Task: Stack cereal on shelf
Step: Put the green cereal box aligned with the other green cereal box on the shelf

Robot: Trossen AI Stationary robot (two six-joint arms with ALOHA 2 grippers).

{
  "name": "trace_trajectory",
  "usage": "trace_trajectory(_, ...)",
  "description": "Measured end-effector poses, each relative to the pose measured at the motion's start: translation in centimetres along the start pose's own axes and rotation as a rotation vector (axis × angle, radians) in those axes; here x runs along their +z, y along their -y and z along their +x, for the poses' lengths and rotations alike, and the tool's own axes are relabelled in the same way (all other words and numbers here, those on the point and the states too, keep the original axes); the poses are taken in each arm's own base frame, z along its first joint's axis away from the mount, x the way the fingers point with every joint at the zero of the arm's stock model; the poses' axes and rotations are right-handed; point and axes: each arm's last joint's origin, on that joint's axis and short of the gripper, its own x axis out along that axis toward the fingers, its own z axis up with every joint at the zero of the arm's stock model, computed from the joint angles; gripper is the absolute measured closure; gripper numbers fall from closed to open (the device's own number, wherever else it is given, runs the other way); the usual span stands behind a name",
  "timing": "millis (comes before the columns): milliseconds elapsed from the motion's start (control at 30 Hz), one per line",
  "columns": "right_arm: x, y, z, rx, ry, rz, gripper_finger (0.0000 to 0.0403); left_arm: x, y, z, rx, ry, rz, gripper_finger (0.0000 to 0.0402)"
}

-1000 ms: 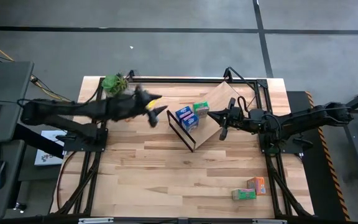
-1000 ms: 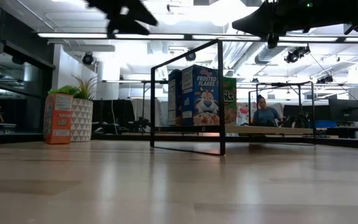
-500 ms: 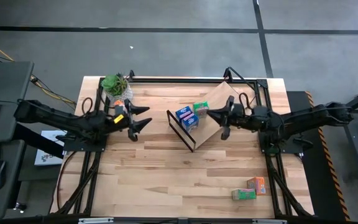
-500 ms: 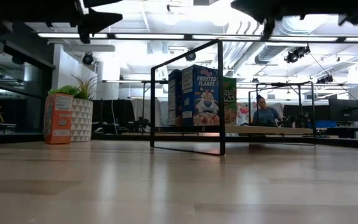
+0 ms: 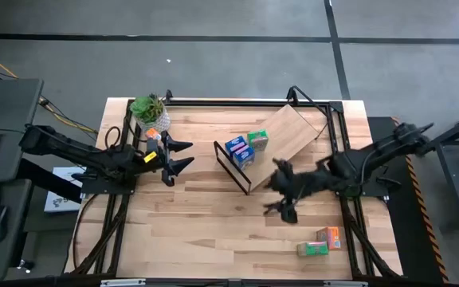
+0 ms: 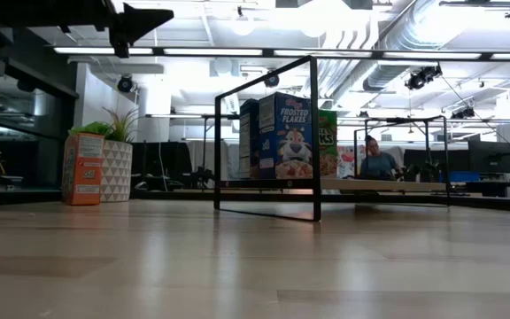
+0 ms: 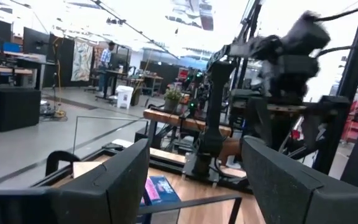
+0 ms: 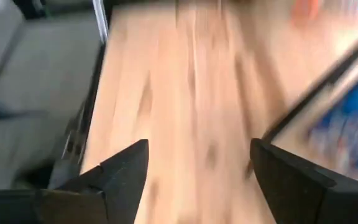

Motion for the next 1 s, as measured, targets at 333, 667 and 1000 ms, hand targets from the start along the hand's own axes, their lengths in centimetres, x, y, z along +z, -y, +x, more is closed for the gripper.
trace_trajectory(333, -2.0, -9.0, -0.9, -0.092, -0.412, 0.143, 0.0126, -0.1, 0.6, -0.2, -0.033, -0.007, -0.035, 0.0154)
trace_trajectory(667, -7.1, -13.9, 1.2, -0.124, -0.688, 0.02, 0.0126, -0.1, 0.6, -0.2, -0.036, -0.008, -0.035, 0.0154)
trace_trajectory(1000, -9.3, -14.2, 2.8, -0.212, -0.821, -0.033, 0.0126, -0.1, 0.6, -0.2, -0.036, -0.008, -0.035, 0.0154)
